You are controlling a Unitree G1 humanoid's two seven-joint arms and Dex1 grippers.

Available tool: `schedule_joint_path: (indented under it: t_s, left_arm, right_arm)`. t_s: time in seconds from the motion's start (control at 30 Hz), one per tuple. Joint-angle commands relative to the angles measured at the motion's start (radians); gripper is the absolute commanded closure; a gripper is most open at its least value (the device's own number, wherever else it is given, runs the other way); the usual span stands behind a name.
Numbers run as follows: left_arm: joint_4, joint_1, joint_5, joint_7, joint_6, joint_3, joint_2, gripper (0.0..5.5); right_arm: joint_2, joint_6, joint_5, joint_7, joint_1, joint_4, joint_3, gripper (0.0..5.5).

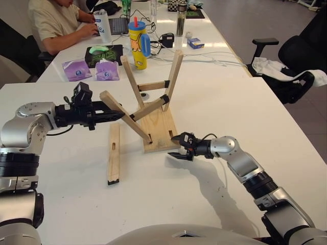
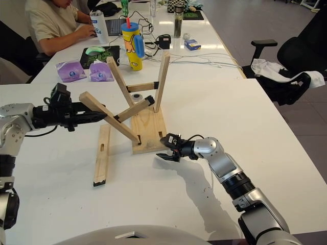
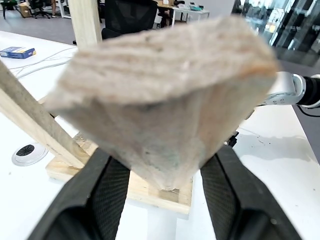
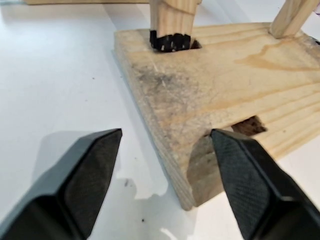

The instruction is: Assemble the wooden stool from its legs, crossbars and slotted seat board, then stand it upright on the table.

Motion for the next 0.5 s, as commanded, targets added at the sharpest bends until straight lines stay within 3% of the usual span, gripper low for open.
schedule_joint_path:
  t_s: [0.03,0.23,0.4,0.5]
  left_arm:
    - [0.038,-0.100,0.127,-0.044,-0.052,-0.097,0.025,3.47]
    - [0.056,-0.136,0.244,-0.099,-0.100,-0.235,-0.002,3.47]
    - [0.009,-0.022,0.254,-0.043,-0.129,-0.243,-0.022,3.47]
    - [-0.009,0.000,0.220,0.035,-0.118,-0.196,-0.071,2.83]
  right_arm:
    - [-0.009,0.052,-0.039,0.035,0.030,0.025,0.031,2.18]
    - [0.000,0.084,-0.048,0.041,0.041,0.013,0.046,2.18]
    - [0.020,0.108,-0.041,0.029,0.042,0.000,0.042,2.18]
    - [0.028,0.125,-0.040,0.018,0.052,-0.006,0.039,2.18]
